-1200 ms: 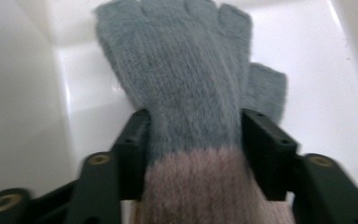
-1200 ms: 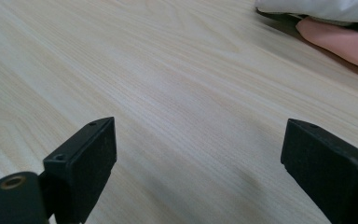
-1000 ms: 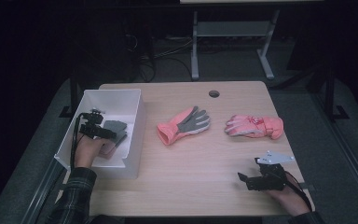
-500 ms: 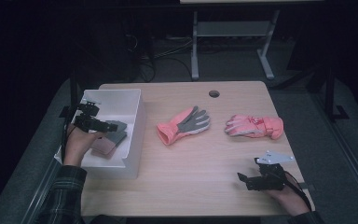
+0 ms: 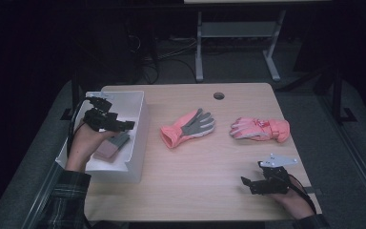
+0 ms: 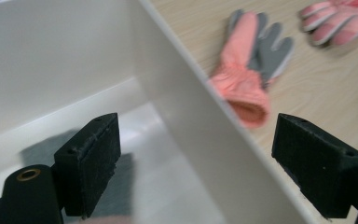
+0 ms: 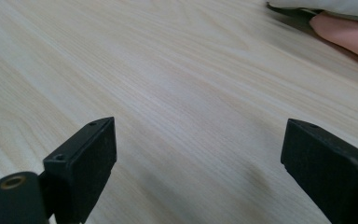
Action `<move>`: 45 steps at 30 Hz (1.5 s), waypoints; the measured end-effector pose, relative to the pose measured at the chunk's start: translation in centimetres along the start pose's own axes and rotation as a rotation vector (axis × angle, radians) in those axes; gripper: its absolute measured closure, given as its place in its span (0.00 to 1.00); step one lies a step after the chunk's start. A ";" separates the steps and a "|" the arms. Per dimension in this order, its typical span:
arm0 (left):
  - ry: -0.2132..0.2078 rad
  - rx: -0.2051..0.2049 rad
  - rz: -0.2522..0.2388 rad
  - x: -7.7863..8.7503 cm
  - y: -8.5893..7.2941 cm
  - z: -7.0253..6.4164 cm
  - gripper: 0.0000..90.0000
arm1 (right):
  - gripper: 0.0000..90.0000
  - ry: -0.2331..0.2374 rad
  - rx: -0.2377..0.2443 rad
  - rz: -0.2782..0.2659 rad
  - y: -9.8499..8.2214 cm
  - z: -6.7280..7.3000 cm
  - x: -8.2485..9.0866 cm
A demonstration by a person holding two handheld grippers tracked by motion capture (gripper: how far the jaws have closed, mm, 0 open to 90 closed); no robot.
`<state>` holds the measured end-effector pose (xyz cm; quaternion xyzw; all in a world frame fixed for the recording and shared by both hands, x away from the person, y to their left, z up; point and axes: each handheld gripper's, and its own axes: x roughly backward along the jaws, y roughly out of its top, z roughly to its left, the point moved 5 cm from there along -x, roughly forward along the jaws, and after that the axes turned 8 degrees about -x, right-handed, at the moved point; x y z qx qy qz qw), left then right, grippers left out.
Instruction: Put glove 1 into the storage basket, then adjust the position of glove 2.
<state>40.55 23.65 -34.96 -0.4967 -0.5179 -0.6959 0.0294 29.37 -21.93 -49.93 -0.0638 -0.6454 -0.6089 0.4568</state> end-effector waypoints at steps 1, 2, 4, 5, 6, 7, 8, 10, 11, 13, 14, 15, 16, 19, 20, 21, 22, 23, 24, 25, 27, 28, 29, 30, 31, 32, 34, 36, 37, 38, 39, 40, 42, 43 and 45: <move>-0.012 -0.007 -0.006 -0.1 0.3 -0.6 0.17 | 0.11 0.000 -0.002 -0.005 0.0 0.0 0.0; -0.021 -0.015 -0.008 -0.3 0.5 -1.1 0.17 | 0.11 0.002 -0.006 -0.007 0.1 0.0 0.1; -0.036 -0.031 -0.009 -0.6 1.0 -2.0 0.17 | 0.11 0.002 -0.002 -0.008 0.1 0.0 0.2; -0.046 -0.034 -0.013 -0.7 1.3 -2.5 0.17 | 0.11 0.004 0.001 -0.007 0.1 0.1 0.1; -0.061 -0.038 -0.022 -0.9 1.8 -3.1 0.17 | 0.11 0.005 0.002 -0.004 0.1 0.1 0.1; -0.073 -0.044 -0.029 -1.0 2.0 -3.4 0.17 | 0.11 0.007 0.006 -0.002 0.1 0.2 0.1; -0.090 -0.048 -0.033 -1.1 2.3 -3.9 0.18 | 0.11 0.010 0.009 -0.001 0.1 0.2 0.0; -0.109 -0.056 -0.041 -1.3 2.9 -4.8 0.20 | 0.11 0.012 0.009 0.012 -0.1 0.3 0.0; -0.118 -0.063 -0.047 -1.4 3.2 -5.2 0.21 | 0.11 0.012 0.011 0.012 -0.1 0.3 0.0; -0.136 -0.071 -0.061 -1.8 3.8 -6.1 0.23 | 0.11 0.017 0.008 0.006 -0.1 0.4 0.1; -0.139 -0.073 -0.062 -2.0 4.1 -6.5 0.24 | 0.11 0.017 0.011 0.009 -0.1 0.4 0.1; -0.146 -0.079 -0.065 -2.3 4.3 -6.9 0.25 | 0.11 0.016 0.018 0.008 -0.1 0.4 0.1; -0.152 -0.083 -0.067 -2.6 4.5 -7.3 0.26 | 0.11 0.016 0.017 0.008 -0.1 0.5 0.1; -0.177 -0.094 -0.074 -3.6 5.1 -8.4 0.37 | 0.11 0.018 0.022 -0.004 0.0 0.4 0.2; -0.179 -0.102 -0.081 -3.9 5.3 -8.7 0.39 | 0.11 0.019 0.020 -0.004 0.0 0.4 0.2; -0.172 -0.118 -0.077 -4.2 5.5 -9.0 0.43 | 0.11 0.019 0.016 -0.003 0.0 0.4 0.2; -0.161 -0.125 -0.075 -4.6 5.6 -9.3 0.49 | 0.11 0.022 0.021 -0.006 0.0 0.4 0.2; -0.162 -0.129 -0.077 -5.0 5.7 -9.7 0.53 | 0.11 0.022 0.023 -0.007 0.0 0.4 0.2; -0.167 -0.142 -0.074 -5.4 5.9 -9.9 0.58 | 0.11 0.022 0.021 -0.006 0.0 0.4 0.2; -0.167 -0.144 -0.077 -5.7 6.0 -10.2 0.65 | 0.11 0.022 0.022 -0.005 0.0 0.4 0.3; -0.157 -0.144 -0.090 -6.6 6.3 -10.6 0.74 | 0.11 0.022 0.020 -0.004 0.0 0.5 0.3; -0.156 -0.149 -0.086 -7.1 6.3 -10.7 0.80 | 0.11 0.022 0.020 -0.005 0.0 0.5 0.4; -0.157 -0.143 -0.090 -7.6 6.3 -10.8 0.84 | 0.11 0.024 0.017 -0.008 0.0 0.5 0.4; -0.151 -0.141 -0.087 -8.1 6.3 -10.9 0.90 | 0.11 0.026 0.019 -0.008 0.0 0.5 0.4; -0.143 -0.141 -0.082 -8.7 6.3 -10.9 0.96 | 0.11 0.026 0.018 -0.007 0.1 0.5 0.4; -0.147 -0.136 -0.077 -9.3 6.2 -10.9 0.98 | 0.11 0.027 0.016 -0.006 0.1 0.6 0.4; -0.134 -0.140 -0.055 -10.7 6.1 -10.8 0.99 | 0.11 0.029 0.023 -0.008 0.1 0.6 0.4; -0.133 -0.142 -0.042 -11.9 5.9 -10.7 1.00 | 0.11 0.032 0.023 -0.008 0.1 0.8 0.5; -0.132 -0.138 -0.037 -12.6 5.8 -10.7 1.00 | 0.11 0.034 0.025 -0.009 0.1 0.8 0.5; -0.128 -0.148 -0.033 -13.2 5.8 -10.6 1.00 | 0.11 0.035 0.025 -0.008 0.1 0.8 0.4; -0.128 -0.147 -0.029 -13.9 5.7 -10.4 1.00 | 0.11 0.035 0.026 -0.008 0.1 0.8 0.4; -0.129 -0.142 -0.034 -14.4 5.6 -10.3 1.00 | 0.11 0.036 0.025 -0.008 0.1 0.8 0.4; -0.117 -0.133 -0.030 -15.4 5.4 -10.0 1.00 | 0.11 0.037 0.026 -0.008 0.1 0.8 0.4; -0.113 -0.127 -0.028 -16.0 5.4 -9.8 1.00 | 0.11 0.038 0.025 -0.008 0.1 0.8 0.4; -0.098 -0.129 -0.017 -16.8 5.2 -9.3 1.00 | 0.11 0.038 0.024 -0.008 0.1 0.8 0.4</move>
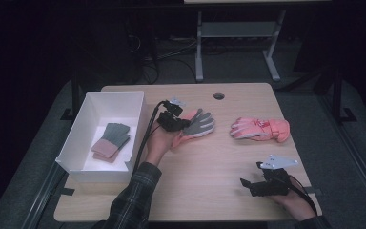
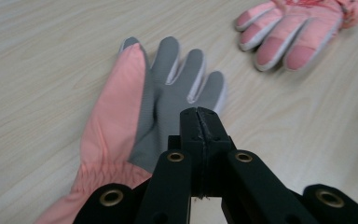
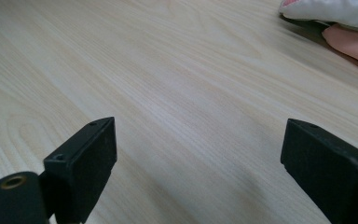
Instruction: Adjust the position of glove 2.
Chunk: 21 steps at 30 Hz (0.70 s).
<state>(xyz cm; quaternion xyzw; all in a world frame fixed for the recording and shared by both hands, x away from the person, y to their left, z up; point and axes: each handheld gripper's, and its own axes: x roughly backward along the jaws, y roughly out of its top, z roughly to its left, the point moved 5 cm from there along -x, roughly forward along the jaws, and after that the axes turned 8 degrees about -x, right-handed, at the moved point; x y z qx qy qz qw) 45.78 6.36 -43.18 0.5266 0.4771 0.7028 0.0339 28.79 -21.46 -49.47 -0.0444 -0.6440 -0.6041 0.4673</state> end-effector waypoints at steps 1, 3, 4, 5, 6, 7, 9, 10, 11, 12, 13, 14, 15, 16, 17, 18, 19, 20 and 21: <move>0.009 -0.004 0.008 -0.5 -0.2 0.3 1.00 | 0.11 0.002 0.004 -0.001 0.0 0.0 0.0; 0.014 -0.004 0.016 -1.1 -0.4 0.6 1.00 | 0.11 0.002 0.001 0.000 0.0 0.1 0.0; 0.019 -0.009 0.028 -1.4 -0.6 0.7 1.00 | 0.11 0.005 0.006 -0.003 0.0 0.1 0.0; 0.023 -0.012 0.041 -1.8 -0.8 0.9 1.00 | 0.11 0.006 0.012 -0.005 0.1 0.1 0.0; 0.019 0.000 0.040 -2.2 -1.0 1.0 1.00 | 0.11 0.007 0.014 -0.003 0.1 0.1 0.0; 0.020 0.005 0.043 -2.4 -1.1 1.1 1.00 | 0.11 0.006 0.012 -0.001 0.0 0.2 0.0; 0.026 0.010 0.059 -2.8 -1.4 1.4 1.00 | 0.11 0.006 0.008 0.002 0.1 0.2 -0.1; 0.023 0.015 0.059 -3.0 -1.5 1.4 1.00 | 0.11 0.007 0.007 0.002 0.1 0.2 -0.1; 0.022 0.016 0.063 -3.2 -1.6 1.5 1.00 | 0.11 0.007 0.006 0.001 0.1 0.2 -0.1; 0.018 0.014 0.064 -3.3 -1.7 1.6 1.00 | 0.11 0.008 0.005 -0.001 0.1 0.2 -0.1; 0.015 0.019 0.065 -3.4 -1.8 1.6 1.00 | 0.11 0.007 0.007 -0.001 0.1 0.1 -0.1; 0.010 0.020 0.066 -3.4 -1.9 1.6 1.00 | 0.11 0.006 0.007 -0.001 0.0 0.1 -0.1; 0.006 0.021 0.067 -3.4 -1.9 1.5 1.00 | 0.11 0.006 0.007 -0.001 0.1 0.1 -0.1; 0.001 0.024 0.073 -3.4 -2.0 1.4 1.00 | 0.11 0.007 0.007 0.000 0.1 0.1 -0.1; -0.008 0.022 0.077 -3.4 -2.0 1.3 1.00 | 0.11 0.006 0.007 0.000 0.1 0.1 -0.1; -0.014 0.022 0.078 -3.3 -2.1 1.2 1.00 | 0.11 0.006 0.008 -0.002 0.1 0.1 -0.1; -0.017 0.026 0.074 -3.3 -2.1 1.1 1.00 | 0.11 0.006 0.008 -0.002 0.1 0.1 -0.1; -0.023 0.019 0.079 -3.2 -2.1 1.0 1.00 | 0.11 0.006 0.008 -0.002 0.1 0.2 0.0; -0.028 0.021 0.076 -3.1 -2.2 0.8 1.00 | 0.11 0.006 0.012 -0.003 0.1 0.2 0.0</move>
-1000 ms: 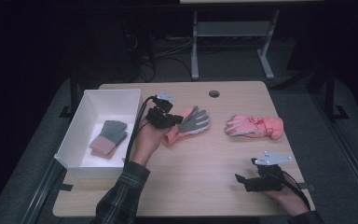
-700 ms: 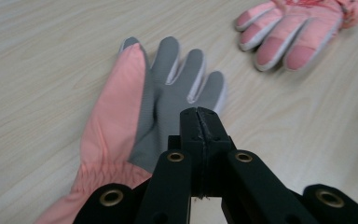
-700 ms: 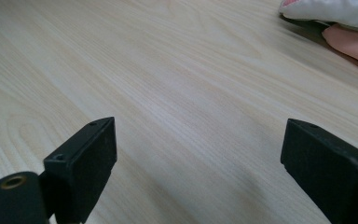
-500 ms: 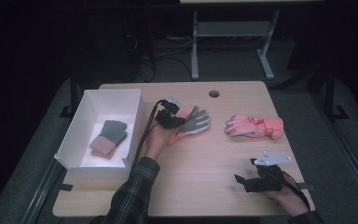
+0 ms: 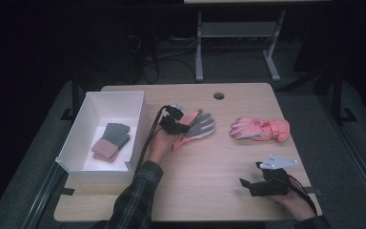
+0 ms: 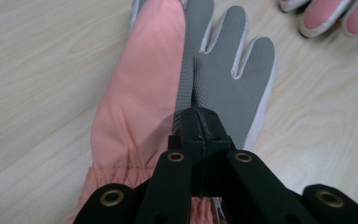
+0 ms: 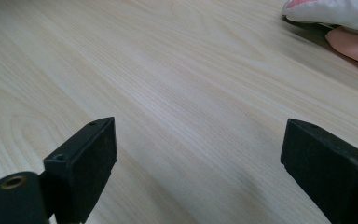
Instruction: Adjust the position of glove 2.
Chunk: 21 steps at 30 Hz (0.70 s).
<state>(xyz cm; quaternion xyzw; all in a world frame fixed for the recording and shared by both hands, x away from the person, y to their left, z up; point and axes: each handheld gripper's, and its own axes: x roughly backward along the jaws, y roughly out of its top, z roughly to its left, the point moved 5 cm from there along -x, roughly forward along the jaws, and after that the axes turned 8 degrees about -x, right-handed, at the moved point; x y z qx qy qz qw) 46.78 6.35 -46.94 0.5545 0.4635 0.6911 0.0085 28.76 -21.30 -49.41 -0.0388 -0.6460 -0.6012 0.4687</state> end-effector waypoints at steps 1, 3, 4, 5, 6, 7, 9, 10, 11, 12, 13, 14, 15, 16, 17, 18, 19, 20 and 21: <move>-0.008 -0.003 0.002 0.1 -0.1 -0.2 1.00 | 0.11 -0.001 -0.002 0.000 0.0 0.0 0.0; -0.022 -0.006 0.002 0.1 -0.2 -0.6 1.00 | 0.11 -0.001 -0.003 0.003 0.0 0.0 0.0; -0.028 -0.007 0.003 0.2 -0.3 -0.8 1.00 | 0.11 -0.002 -0.004 0.004 0.0 0.0 0.0; -0.037 -0.011 0.006 0.2 -0.4 -1.0 1.00 | 0.11 -0.002 -0.005 0.001 0.0 0.0 0.0; -0.044 -0.016 0.003 0.2 -0.4 -1.2 1.00 | 0.11 -0.002 -0.005 0.002 0.0 0.0 0.0; -0.051 -0.022 0.008 0.3 -0.5 -1.4 1.00 | 0.11 -0.003 -0.005 0.002 0.0 0.0 -0.1; -0.064 -0.038 0.014 0.3 -0.6 -2.0 1.00 | 0.11 -0.004 0.000 0.002 0.0 -0.1 0.0; -0.071 -0.043 0.017 0.3 -0.6 -2.4 1.00 | 0.11 -0.004 -0.001 0.001 0.0 -0.1 0.0; -0.076 -0.061 0.029 0.5 -0.8 -2.6 1.00 | 0.11 -0.005 -0.002 0.002 0.0 -0.1 0.0; -0.083 -0.060 0.024 0.5 -0.8 -2.9 1.00 | 0.11 -0.005 -0.002 0.002 0.0 -0.1 -0.1; -0.093 -0.065 0.028 0.6 -0.9 -3.2 1.00 | 0.11 -0.006 -0.002 0.002 0.0 -0.1 -0.1; -0.101 -0.069 0.026 0.6 -1.0 -3.5 1.00 | 0.11 -0.007 -0.002 0.002 0.0 -0.1 0.0; -0.111 -0.063 0.023 0.7 -1.1 -3.9 1.00 | 0.11 -0.005 -0.002 0.001 0.0 0.0 0.0; -0.119 -0.072 0.025 0.7 -1.2 -4.3 1.00 | 0.11 -0.005 -0.004 0.002 0.0 0.0 0.0; -0.127 -0.073 0.018 0.7 -1.3 -4.7 1.00 | 0.11 -0.006 -0.002 0.003 0.0 0.0 0.0; -0.134 -0.081 0.020 0.8 -1.5 -5.1 1.00 | 0.11 -0.006 -0.003 0.003 0.0 0.0 0.0; -0.141 -0.088 0.022 0.9 -1.6 -5.4 1.00 | 0.11 -0.007 -0.004 0.003 0.0 0.0 -0.1; -0.152 -0.084 0.017 0.9 -1.7 -6.0 1.00 | 0.11 -0.007 -0.005 0.002 0.0 0.0 -0.1; -0.157 -0.107 0.031 1.1 -1.9 -6.0 1.00 | 0.11 -0.007 -0.002 0.003 0.0 0.0 -0.1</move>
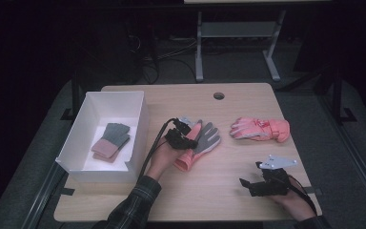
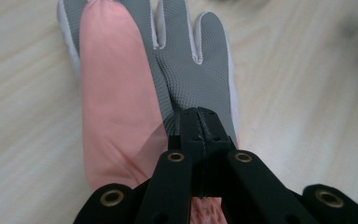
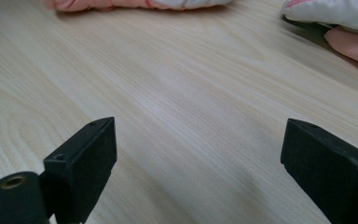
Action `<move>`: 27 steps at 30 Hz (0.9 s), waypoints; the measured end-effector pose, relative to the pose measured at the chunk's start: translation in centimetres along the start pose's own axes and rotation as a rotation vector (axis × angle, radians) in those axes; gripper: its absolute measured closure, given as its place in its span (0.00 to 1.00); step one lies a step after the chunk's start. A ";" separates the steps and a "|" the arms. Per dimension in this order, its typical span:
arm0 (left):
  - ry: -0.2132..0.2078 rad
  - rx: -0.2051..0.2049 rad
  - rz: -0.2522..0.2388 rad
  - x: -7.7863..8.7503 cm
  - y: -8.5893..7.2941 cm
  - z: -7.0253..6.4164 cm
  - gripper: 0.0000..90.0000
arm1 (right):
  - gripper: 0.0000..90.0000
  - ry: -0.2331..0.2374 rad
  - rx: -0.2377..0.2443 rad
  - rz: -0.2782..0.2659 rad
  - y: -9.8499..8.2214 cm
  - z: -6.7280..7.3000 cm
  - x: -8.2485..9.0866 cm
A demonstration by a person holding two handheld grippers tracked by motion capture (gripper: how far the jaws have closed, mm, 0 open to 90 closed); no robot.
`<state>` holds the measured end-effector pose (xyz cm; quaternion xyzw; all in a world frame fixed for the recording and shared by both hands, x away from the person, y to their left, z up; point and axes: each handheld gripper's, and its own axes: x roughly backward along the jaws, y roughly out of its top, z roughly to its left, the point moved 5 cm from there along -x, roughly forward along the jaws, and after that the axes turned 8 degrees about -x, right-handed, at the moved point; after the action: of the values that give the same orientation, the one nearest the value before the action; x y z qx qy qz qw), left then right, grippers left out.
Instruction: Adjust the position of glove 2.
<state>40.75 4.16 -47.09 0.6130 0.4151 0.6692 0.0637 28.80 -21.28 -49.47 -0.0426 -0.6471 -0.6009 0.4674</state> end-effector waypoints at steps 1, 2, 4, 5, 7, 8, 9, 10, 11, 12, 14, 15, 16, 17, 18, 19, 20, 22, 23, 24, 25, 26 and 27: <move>-0.008 0.010 -0.007 0.0 0.0 -0.4 1.00 | 0.11 -0.001 -0.002 0.002 0.0 0.0 0.0; -0.018 0.000 0.003 0.1 -0.1 -0.7 1.00 | 0.11 -0.002 -0.001 0.003 0.0 0.0 0.0; -0.032 -0.015 0.017 0.3 -0.3 -1.3 1.00 | 0.11 -0.002 0.001 0.001 0.0 -0.1 0.0; -0.042 -0.008 0.014 0.3 -0.4 -1.7 1.00 | 0.11 -0.003 0.000 0.000 0.0 -0.1 0.0; -0.065 -0.034 0.025 0.5 -0.7 -2.5 1.00 | 0.11 -0.004 -0.002 0.001 0.0 -0.1 0.0; -0.070 -0.031 0.014 0.6 -0.8 -3.2 1.00 | 0.11 -0.003 -0.001 0.000 0.0 -0.1 0.0; -0.076 -0.051 0.026 0.7 -0.9 -3.4 1.00 | 0.11 -0.004 0.002 -0.001 0.0 -0.1 0.0; -0.078 -0.041 0.014 0.7 -0.9 -3.8 1.00 | 0.11 -0.004 0.000 0.002 0.0 0.0 0.0; -0.083 -0.046 0.014 0.8 -1.0 -4.1 1.00 | 0.11 -0.003 -0.001 0.003 0.0 0.0 0.0; -0.083 -0.054 0.017 1.1 -0.9 -4.2 1.00 | 0.11 -0.003 0.002 0.004 0.0 0.0 0.0; -0.074 -0.051 -0.004 1.9 -0.7 -4.0 1.00 | 0.11 -0.003 -0.002 0.000 0.0 0.0 0.0; -0.057 -0.044 -0.024 2.4 -0.6 -3.7 1.00 | 0.11 -0.004 0.004 -0.001 0.0 -0.1 0.1; -0.032 -0.054 -0.026 2.9 -0.6 -3.3 1.00 | 0.11 -0.004 -0.002 0.000 -0.1 -0.1 0.1; -0.004 -0.039 -0.039 3.2 -0.6 -2.8 1.00 | 0.11 -0.006 0.000 0.000 -0.1 -0.2 0.1; 0.014 -0.019 -0.047 3.6 -0.6 -2.3 1.00 | 0.11 -0.006 -0.002 0.001 -0.1 -0.3 0.1; 0.032 0.007 -0.056 3.8 -0.8 -1.7 1.00 | 0.11 -0.006 -0.003 -0.001 0.0 -0.3 0.1; 0.050 0.029 -0.060 3.8 -1.0 -1.2 1.00 | 0.11 -0.006 -0.004 0.000 -0.1 -0.3 0.1; 0.082 0.049 -0.034 3.7 -1.7 -0.2 1.00 | 0.11 -0.006 0.000 0.002 -0.1 -0.3 0.1; 0.083 0.063 -0.023 3.6 -2.1 0.1 1.00 | 0.11 -0.006 -0.004 0.002 -0.1 -0.2 0.1; 0.084 0.075 -0.016 3.4 -2.4 0.3 1.00 | 0.11 -0.004 -0.004 0.000 0.0 -0.1 0.1; 0.080 0.079 -0.004 3.3 -2.8 0.3 1.00 | 0.11 -0.002 0.000 0.000 0.0 -0.1 0.2; 0.068 0.079 -0.002 3.2 -3.1 0.1 1.00 | 0.11 -0.002 0.004 -0.001 0.0 -0.1 0.1; 0.056 0.077 0.000 3.2 -3.2 0.0 1.00 | 0.11 -0.004 0.003 0.000 0.0 -0.1 0.1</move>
<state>38.62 8.19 -46.66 0.5962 0.4421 0.6696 0.0283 28.85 -21.41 -49.43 -0.0432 -0.6490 -0.5997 0.4661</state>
